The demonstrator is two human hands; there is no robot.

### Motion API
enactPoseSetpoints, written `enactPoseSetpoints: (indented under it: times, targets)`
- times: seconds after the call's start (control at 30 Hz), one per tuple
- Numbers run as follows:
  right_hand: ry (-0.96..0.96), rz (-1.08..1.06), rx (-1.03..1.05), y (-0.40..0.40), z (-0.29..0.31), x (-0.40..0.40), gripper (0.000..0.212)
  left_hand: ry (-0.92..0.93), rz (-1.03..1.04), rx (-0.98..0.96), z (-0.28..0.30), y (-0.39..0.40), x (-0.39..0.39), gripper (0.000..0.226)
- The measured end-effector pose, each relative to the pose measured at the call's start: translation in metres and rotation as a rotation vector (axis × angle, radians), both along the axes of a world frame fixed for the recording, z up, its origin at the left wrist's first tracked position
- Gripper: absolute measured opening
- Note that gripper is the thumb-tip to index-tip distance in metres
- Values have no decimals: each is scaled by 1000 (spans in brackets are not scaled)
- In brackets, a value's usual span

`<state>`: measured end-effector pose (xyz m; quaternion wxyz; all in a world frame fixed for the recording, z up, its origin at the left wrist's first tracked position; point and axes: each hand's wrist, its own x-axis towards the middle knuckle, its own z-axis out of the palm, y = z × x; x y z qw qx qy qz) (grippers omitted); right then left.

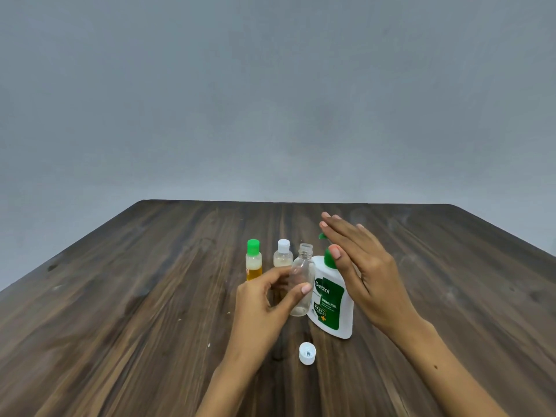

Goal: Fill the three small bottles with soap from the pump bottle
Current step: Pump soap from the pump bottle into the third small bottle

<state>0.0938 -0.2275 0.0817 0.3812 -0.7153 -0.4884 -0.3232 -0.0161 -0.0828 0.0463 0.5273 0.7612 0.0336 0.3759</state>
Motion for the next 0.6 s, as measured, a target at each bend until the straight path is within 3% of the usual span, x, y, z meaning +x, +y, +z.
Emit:
enactPoseSetpoints:
  times: [0.17, 0.6]
  targets:
    - [39, 27, 9, -2, 0, 1, 58, 27, 42, 101, 5, -4, 1, 30]
    - [99, 79, 105, -1, -2, 1, 51, 58, 73, 190, 20, -2, 0, 27]
